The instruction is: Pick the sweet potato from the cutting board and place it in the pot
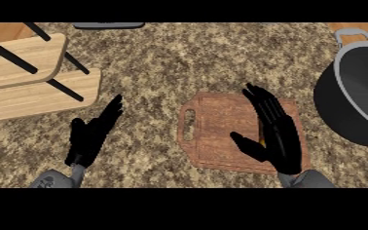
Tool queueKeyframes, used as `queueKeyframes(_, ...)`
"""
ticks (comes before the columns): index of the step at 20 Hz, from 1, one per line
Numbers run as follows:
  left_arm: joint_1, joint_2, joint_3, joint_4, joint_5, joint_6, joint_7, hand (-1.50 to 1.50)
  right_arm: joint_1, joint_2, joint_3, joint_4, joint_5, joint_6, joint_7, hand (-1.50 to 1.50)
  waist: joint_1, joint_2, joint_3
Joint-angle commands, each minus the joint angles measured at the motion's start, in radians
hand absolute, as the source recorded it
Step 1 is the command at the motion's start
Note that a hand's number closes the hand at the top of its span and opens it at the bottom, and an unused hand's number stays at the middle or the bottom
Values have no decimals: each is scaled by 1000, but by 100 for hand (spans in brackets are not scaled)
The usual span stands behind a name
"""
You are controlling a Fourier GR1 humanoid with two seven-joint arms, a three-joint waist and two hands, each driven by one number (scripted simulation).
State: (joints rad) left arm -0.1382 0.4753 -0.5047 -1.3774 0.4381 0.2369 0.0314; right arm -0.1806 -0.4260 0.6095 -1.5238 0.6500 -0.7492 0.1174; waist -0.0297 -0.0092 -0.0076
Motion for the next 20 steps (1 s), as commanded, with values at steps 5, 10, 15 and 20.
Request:
queueKeyframes(5, 14, 3, 1, -7, 6, -34, 6, 0, -72, 99, 10, -139, 268, 335, 589, -150, 10, -4, 1)
queueKeyframes(10, -5, -11, 7, -13, -7, -44, 37, 0, -136, 238, -9, -190, 322, 517, 855, -150, 26, 4, 6)
queueKeyframes(15, -23, -27, 28, 29, -22, -64, 15, 0, -130, 276, -35, -96, 207, 667, 909, -150, 33, 9, 7)
queueKeyframes(20, -51, -49, 56, 103, -43, -110, -13, 0, -91, 220, -90, -39, 153, 750, 873, -150, 26, 10, 7)
